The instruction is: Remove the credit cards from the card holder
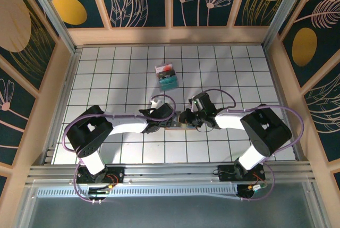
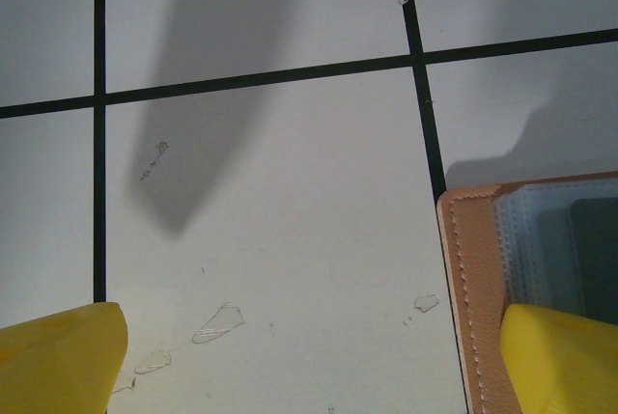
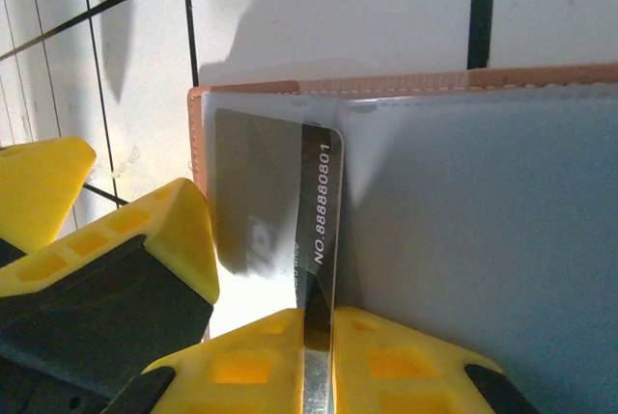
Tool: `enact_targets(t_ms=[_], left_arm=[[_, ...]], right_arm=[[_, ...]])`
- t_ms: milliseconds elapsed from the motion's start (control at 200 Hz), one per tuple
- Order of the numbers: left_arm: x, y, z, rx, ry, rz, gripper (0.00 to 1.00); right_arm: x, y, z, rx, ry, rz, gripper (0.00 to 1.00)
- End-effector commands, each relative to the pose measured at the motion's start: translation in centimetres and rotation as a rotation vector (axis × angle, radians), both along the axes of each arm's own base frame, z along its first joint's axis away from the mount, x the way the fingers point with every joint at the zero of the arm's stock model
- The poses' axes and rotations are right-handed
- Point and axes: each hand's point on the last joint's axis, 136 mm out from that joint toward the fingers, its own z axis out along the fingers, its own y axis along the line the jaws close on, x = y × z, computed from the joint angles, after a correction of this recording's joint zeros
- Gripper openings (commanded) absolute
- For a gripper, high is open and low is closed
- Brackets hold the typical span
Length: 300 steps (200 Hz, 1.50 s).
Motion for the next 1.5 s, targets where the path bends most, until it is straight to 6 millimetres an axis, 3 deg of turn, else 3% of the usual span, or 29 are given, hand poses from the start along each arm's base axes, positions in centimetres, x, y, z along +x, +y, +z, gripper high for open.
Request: enact_targets(t_ms=[0,225,731,951,966,1046,1161,1346,1361,1496], left_arm=[[-1.7,1.4,-2.4,0.072,0.085,-0.028,0.99],[-1.6,1.7,-2.2,0.08,0.079,-0.017,0.99],[-1.9,2.3,-2.5,0.096,0.087,-0.004,0.99],[-0.7,0.2,0.0,0.041,0.041,-0.051,0.99],[-0.5,-0.2,1.1,0.017,0.021,-0.053,0.99],[0.2,-0.9,3.0,-0.015,-0.026,-0.051,0.99],[1.0,-1.8,4.3,-0.048,-0.058,-0.056,0.99],[0.8,-2.3,2.6,-0.042,-0.021,-0.064,0.99],[0.7,-2.1,1.6,-0.02,-0.002,-0.064,0.99],[0.2,-1.8,0.0,0.014,0.031,-0.072,0.99]], right_arm=[[0.1,0.5,1.1,0.052,-0.024,0.008,0.12],[0.3,-0.8,0.8,0.019,-0.015,-0.026,0.0],[0.0,-3.1,0.6,-0.019,-0.013,-0.066,0.0],[0.0,-2.7,1.1,0.001,-0.021,-0.046,0.0],[0.0,-2.7,1.1,0.002,-0.021,-0.045,0.0],[0.0,-2.7,1.0,0.002,-0.022,-0.047,0.0],[-0.1,-2.7,1.0,0.007,-0.02,-0.048,0.0],[-0.1,-2.7,1.0,0.007,-0.019,-0.042,0.01],[-0.1,-2.7,1.0,0.007,-0.02,-0.043,0.01],[-0.1,-2.5,1.2,0.024,-0.024,-0.039,0.05]])
